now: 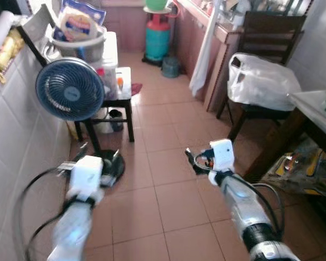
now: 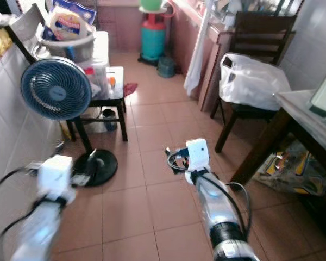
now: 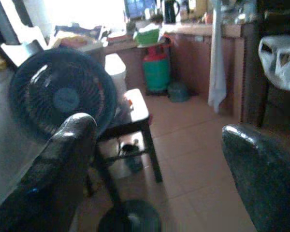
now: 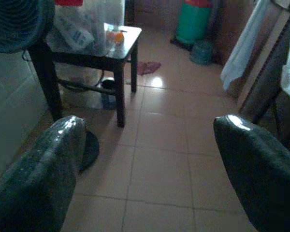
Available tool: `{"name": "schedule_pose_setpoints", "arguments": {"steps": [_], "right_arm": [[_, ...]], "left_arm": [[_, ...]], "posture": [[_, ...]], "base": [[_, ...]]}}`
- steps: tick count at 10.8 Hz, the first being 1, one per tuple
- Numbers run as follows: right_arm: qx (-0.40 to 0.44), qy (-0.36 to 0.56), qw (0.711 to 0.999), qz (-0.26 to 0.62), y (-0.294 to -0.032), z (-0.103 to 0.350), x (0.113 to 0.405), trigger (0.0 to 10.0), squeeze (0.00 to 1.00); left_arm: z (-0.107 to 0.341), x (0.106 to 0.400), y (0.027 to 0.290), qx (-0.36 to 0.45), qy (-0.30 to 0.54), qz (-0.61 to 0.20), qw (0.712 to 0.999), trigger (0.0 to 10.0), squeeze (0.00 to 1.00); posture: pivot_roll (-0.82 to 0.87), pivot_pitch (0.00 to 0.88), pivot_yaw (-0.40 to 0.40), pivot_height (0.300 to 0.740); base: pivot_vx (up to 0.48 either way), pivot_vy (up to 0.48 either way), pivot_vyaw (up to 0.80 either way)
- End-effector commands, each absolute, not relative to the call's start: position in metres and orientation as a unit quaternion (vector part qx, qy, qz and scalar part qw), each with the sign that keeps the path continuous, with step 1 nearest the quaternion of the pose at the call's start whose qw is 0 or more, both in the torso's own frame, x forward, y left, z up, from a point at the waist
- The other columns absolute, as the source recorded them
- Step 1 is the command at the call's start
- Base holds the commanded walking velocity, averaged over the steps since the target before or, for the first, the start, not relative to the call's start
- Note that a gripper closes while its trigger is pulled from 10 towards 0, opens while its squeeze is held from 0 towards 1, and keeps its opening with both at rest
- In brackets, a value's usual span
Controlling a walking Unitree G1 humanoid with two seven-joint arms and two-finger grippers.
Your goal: Setting the table
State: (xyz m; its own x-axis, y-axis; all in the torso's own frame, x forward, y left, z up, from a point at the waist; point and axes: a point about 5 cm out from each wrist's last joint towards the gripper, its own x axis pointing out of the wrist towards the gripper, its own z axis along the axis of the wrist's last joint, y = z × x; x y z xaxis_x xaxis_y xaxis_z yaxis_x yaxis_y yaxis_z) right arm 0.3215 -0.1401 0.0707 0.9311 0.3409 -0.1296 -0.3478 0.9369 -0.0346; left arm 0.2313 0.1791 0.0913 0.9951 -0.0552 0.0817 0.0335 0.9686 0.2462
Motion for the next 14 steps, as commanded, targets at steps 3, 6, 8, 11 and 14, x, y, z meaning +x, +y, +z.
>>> {"name": "schedule_pose_setpoints", "arguments": {"steps": [3, 6, 8, 11, 14], "right_arm": [[-0.060, 0.064, 0.980, 0.180, -0.163, 0.067, 0.296, 10.0, 0.00], [-0.030, 0.068, 0.994, 0.084, -0.183, 0.063, 0.269, 10.0, 0.00], [-0.011, 0.068, 0.996, 0.057, -0.176, 0.059, 0.258, 10.0, 0.00], [0.011, 0.056, 0.998, 0.017, -0.172, 0.061, 0.254, 10.0, 0.00], [0.023, 0.045, 0.998, -0.034, -0.169, 0.061, 0.252, 10.0, 0.00]], "left_arm": [[0.088, 0.199, 0.189, 0.167, -0.013, -0.022, 0.986, 10.0, 0.00], [0.094, 0.209, 0.180, 0.155, -0.012, -0.005, 0.988, 10.0, 0.00], [0.096, 0.225, 0.181, 0.159, -0.009, -0.018, 0.987, 10.0, 0.00], [0.104, 0.239, 0.170, 0.195, -0.013, -0.102, 0.975, 10.0, 0.00], [0.107, 0.262, 0.159, 0.211, -0.011, -0.167, 0.963, 10.0, 0.00]], "posture": [[0.25, 0.000, -0.121, 0.740], [0.21, 0.000, -0.081, 0.740], [0.19, 0.000, -0.044, 0.740], [0.15, 0.000, 0.080, 0.740], [0.11, 0.000, 0.148, 0.740]], "base": [[0.000, 0.000, 0.00], [0.000, 0.000, 0.00], [0.000, 0.000, 0.00], [0.000, 0.000, 0.00], [0.000, 0.000, 0.00]]}}
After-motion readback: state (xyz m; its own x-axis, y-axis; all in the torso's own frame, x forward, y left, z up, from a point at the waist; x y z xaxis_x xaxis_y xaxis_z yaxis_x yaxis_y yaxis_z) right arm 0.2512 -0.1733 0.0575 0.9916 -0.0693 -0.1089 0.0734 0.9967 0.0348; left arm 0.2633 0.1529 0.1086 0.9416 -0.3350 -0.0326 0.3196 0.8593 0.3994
